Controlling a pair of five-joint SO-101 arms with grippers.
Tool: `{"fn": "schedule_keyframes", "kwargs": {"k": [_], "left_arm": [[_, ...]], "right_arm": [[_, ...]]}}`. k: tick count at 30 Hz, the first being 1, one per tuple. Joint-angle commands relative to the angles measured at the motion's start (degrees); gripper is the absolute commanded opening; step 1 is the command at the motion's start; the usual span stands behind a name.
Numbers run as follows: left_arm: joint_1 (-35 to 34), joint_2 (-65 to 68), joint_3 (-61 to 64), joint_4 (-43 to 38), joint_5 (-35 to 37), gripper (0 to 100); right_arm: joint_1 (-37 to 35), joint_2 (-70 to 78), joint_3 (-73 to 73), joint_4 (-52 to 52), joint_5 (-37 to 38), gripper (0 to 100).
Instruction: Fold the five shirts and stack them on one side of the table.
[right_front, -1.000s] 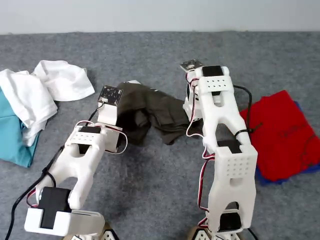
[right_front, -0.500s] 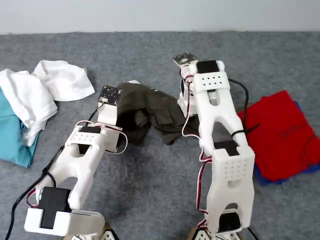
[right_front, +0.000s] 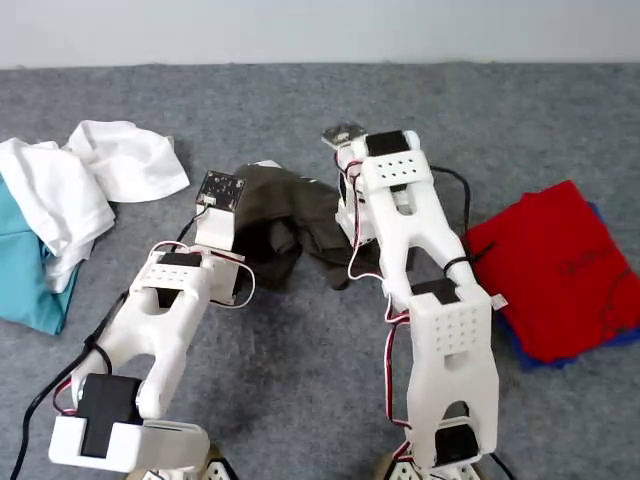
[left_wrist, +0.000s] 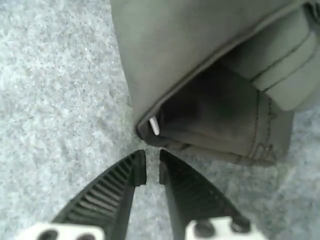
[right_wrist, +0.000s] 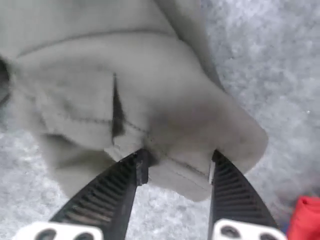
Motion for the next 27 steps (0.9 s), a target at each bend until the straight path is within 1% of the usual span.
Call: {"fn": "schedule_keyframes", "kwargs": {"k": [1,4,5,10,12,14,19,23,27], "left_arm": [[0.0,-2.0,-0.2,-0.9,0.0,5],[0.0,-2.0,-0.2,-0.9,0.0,5],[0.0,-2.0,-0.2,-0.9,0.0,5],[0.0,-2.0,-0.2,-0.9,0.0,5],[0.0,-2.0,-0.2,-0.9,0.0,5],[0.0,-2.0,-0.2,-0.9,0.0,5],[0.0,-2.0,-0.2,-0.9,0.0,5],[0.0,-2.0,-0.2,-0.9,0.0,5],[-0.1,-2.0,-0.2,-0.9,0.0,5]], "right_arm": [[0.8,1.8,-2.3,-1.4,-0.6,20.3],[2.2,3.0,-2.3,-1.9,-0.6,19.9],[2.6,3.1,-2.3,-1.9,-0.6,18.2],[3.6,3.1,-2.3,-1.9,-0.4,0.1],[3.6,3.1,-2.3,-1.9,-0.4,2.8],[3.6,3.1,-2.3,-1.9,-0.3,0.7],[3.6,1.9,-2.4,-1.4,-0.2,1.0],[3.6,-4.0,-2.4,-0.2,-0.1,1.0],[3.6,-13.0,-2.4,2.5,-0.1,1.0]]}}
